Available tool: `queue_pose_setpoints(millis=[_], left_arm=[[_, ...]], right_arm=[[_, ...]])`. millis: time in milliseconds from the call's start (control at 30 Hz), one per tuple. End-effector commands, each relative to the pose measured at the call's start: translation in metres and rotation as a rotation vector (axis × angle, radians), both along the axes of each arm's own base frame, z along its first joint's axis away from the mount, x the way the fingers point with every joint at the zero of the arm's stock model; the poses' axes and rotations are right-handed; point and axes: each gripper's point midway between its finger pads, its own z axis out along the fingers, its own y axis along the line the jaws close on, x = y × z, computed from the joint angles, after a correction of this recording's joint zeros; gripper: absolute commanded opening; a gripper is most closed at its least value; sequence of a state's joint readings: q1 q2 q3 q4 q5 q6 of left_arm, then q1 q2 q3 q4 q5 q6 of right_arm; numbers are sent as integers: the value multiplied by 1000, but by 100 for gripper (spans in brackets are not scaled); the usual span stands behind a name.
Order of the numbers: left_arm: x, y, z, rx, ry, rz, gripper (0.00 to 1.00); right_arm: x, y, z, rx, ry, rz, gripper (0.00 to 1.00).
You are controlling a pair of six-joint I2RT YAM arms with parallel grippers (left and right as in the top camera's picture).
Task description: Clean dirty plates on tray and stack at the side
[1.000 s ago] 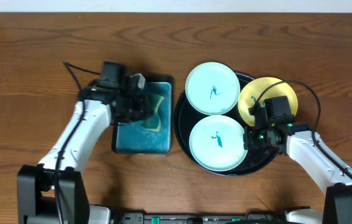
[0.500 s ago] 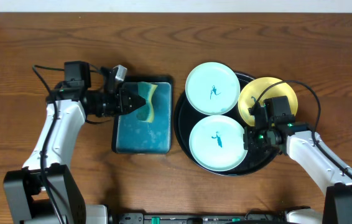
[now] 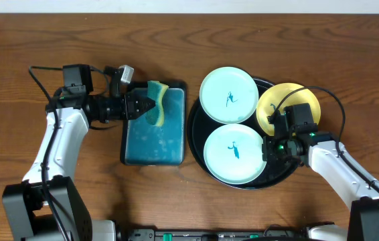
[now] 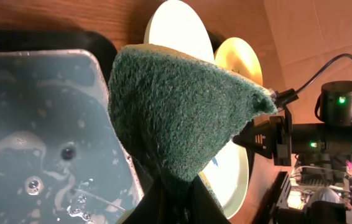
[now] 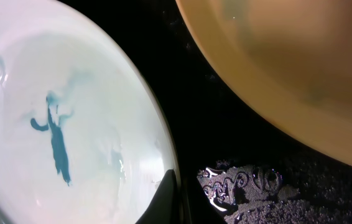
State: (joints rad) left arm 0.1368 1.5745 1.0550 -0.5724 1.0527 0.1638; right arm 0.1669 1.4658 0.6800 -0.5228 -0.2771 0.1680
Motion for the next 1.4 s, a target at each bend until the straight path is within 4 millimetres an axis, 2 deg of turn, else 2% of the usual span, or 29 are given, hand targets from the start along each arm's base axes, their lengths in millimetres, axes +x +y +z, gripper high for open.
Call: queue_pose_setpoints(millis=[0, 967, 1133, 1367], left_arm=[[1, -2, 9, -26, -47, -22, 8], [1, -2, 8, -32, -6, 4, 7], [6, 10, -17, 94, 134, 142, 7], [9, 22, -60, 477, 246, 364, 7]], right_arm=[[5, 5, 5, 21, -12, 10, 1], [5, 5, 5, 21, -12, 10, 1], [5, 5, 5, 21, -12, 10, 1], [5, 5, 5, 21, -12, 10, 1]])
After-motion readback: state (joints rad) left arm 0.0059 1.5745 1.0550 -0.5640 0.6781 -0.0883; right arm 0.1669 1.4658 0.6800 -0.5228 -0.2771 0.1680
